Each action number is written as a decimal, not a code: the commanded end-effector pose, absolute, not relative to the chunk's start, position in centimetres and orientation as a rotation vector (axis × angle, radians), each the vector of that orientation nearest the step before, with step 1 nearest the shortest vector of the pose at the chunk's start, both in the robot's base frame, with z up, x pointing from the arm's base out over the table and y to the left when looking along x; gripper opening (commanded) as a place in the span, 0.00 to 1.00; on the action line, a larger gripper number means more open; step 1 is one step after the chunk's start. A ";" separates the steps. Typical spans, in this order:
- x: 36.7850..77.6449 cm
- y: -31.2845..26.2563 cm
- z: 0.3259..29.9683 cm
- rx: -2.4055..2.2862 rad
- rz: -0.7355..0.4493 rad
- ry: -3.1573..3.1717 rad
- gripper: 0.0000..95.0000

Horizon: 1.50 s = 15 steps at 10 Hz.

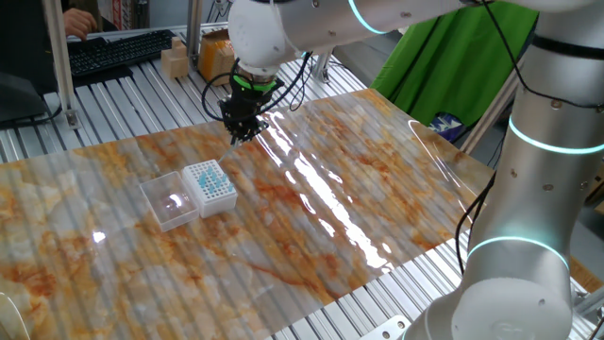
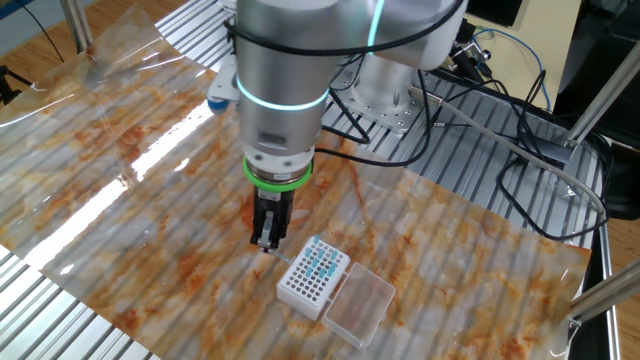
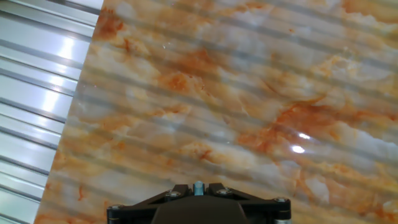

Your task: Insert a medium pipette tip into the holder for medium pipette tips

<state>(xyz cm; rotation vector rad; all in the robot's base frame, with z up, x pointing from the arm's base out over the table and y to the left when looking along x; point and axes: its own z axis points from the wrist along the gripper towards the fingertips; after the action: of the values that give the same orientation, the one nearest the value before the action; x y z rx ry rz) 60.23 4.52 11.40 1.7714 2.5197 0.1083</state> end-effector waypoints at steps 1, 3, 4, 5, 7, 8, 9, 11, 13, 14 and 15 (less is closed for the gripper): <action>60.2 4.6 11.4 1.748 0.086 2.516 0.00; 60.1 4.6 11.4 1.716 0.060 2.516 0.00; 60.2 4.6 11.4 1.713 0.056 2.511 0.00; 60.2 4.7 11.4 1.711 0.057 2.504 0.00; 60.2 4.7 11.3 1.689 0.040 2.486 0.00; 60.2 4.7 11.3 1.683 0.038 2.474 0.00; 60.2 4.7 11.3 1.676 0.033 2.466 0.00; 60.4 4.9 11.1 1.658 0.006 2.445 0.00; 60.6 5.1 10.9 1.658 -0.006 2.432 0.00; 60.7 5.2 10.8 1.663 -0.004 2.426 0.00; 60.7 5.2 10.8 1.660 -0.007 2.422 0.00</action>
<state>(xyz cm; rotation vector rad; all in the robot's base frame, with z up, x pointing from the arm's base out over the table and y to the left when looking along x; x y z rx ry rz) 60.75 5.27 10.75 1.6596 2.4234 -0.0063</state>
